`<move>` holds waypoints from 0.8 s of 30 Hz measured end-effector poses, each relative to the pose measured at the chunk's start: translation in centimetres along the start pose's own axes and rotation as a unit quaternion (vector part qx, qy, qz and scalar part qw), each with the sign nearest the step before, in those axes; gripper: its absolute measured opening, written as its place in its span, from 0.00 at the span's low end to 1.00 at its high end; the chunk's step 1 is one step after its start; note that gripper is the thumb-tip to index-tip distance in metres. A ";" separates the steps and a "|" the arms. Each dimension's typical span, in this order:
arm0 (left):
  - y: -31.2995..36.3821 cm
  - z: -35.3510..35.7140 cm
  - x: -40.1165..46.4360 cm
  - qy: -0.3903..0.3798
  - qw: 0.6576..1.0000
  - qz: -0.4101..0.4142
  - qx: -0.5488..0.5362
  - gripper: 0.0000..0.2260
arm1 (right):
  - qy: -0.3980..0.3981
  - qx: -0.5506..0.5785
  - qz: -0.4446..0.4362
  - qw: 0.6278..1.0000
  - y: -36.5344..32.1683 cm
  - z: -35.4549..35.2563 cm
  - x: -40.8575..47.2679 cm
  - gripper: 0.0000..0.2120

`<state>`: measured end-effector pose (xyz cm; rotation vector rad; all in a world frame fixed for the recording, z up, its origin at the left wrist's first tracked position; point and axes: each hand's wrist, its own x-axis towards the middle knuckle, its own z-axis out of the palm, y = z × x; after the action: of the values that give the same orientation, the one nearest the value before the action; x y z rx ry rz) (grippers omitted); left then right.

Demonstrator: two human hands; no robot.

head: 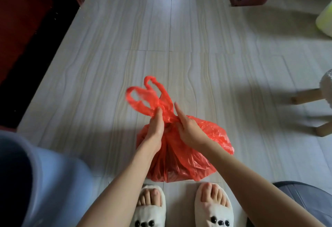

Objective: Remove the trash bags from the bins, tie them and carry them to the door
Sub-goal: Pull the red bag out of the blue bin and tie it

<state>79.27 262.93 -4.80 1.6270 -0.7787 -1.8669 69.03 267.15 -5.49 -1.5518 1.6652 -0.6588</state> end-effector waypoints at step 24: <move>-0.7 -2.8 0.8 -0.178 0.966 -0.079 -0.172 0.23 | 0.097 0.453 0.160 0.871 1.5 -0.4 -0.7 0.19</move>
<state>81.97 262.62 -6.20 1.1824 -0.4350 -2.2979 67.84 267.94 -6.30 -0.5341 1.3648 -1.2097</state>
